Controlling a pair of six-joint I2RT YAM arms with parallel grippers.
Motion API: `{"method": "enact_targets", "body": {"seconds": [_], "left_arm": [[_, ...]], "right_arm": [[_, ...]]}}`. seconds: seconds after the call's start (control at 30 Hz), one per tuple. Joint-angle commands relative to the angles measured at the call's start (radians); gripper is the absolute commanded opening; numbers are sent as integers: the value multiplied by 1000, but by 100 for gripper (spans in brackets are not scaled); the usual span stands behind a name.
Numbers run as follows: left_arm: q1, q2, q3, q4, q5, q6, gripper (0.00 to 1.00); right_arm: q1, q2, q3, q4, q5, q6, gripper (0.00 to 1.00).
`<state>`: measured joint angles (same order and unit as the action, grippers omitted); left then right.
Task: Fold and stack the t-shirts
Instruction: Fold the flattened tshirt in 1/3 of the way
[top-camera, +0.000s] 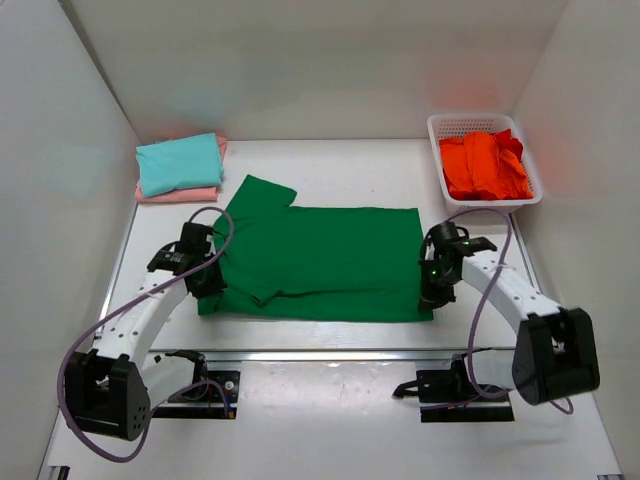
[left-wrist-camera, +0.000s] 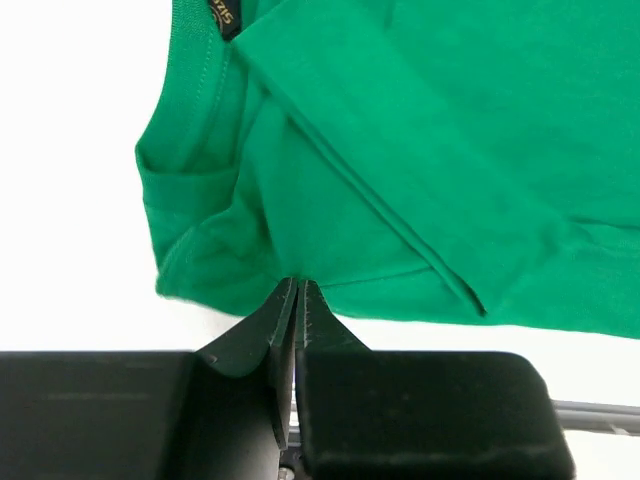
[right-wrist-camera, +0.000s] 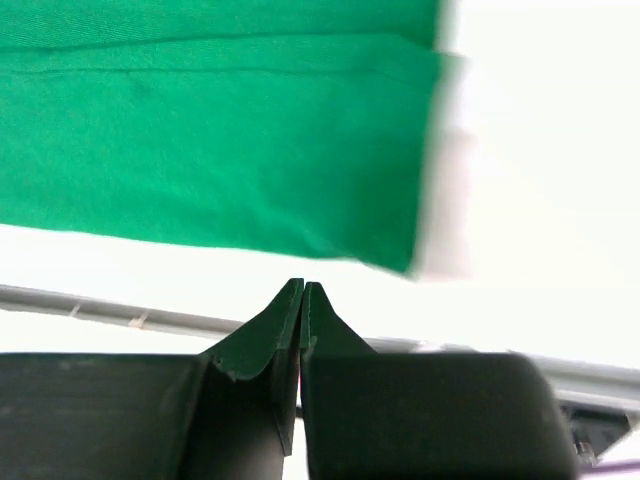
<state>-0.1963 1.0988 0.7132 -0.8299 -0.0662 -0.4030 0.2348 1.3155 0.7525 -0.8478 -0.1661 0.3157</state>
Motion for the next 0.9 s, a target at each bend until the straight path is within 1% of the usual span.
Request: {"method": "enact_targets", "body": {"seconds": [0.0,0.03,0.1,0.17,0.23,0.27,0.3,0.33,0.37,0.4,0.43,0.47,0.53,0.57,0.6,0.67,0.73,0.77,0.8,0.87], "left_arm": [[28,-45,78,-67,37,39,15],[26,-40,92,-77,36,50,15],[29,-30,161,-95,37,58,15],[40,-1,222,-86,55,82,15],[38,27,308,-55,66,89,14],[41,56,325,-48,66,82,13],[44,90,348,-51,119,95,14],[31,102,356,-66,129,98,11],[17,117,351,-74,118,102,10],[-1,105,307,-71,91,102,10],[-15,96,252,-57,89,102,8],[-3,67,226,-42,104,110,8],[23,18,117,-25,115,121,7],[23,-14,83,-18,96,122,7],[6,-36,98,-38,70,93,7],[-11,-69,117,-61,92,107,10],[26,-100,118,-74,109,102,16],[26,-115,106,-68,118,101,32],[26,-128,98,-83,123,99,42],[22,-152,66,-80,138,92,47]], "right_arm": [[-25,-139,77,-131,29,10,0],[-19,-148,99,-149,36,6,0],[23,-151,201,-181,88,-13,0],[76,-133,302,-186,189,-21,0],[115,-119,360,-122,235,-35,0],[115,-121,364,-72,231,-41,1],[100,-108,369,-36,205,-30,0],[92,-92,357,-14,192,-26,0],[81,-82,354,33,179,-29,0],[77,-64,343,55,133,-21,0],[90,-44,329,58,132,-12,1],[96,-20,321,62,151,-23,0],[132,10,291,87,154,-18,0],[135,13,262,95,137,-14,1],[138,14,254,99,119,-12,0],[147,31,203,110,111,0,0],[147,34,179,105,102,12,0],[149,40,165,104,99,13,0],[146,37,156,95,91,5,0],[144,21,134,92,89,10,0]]}}
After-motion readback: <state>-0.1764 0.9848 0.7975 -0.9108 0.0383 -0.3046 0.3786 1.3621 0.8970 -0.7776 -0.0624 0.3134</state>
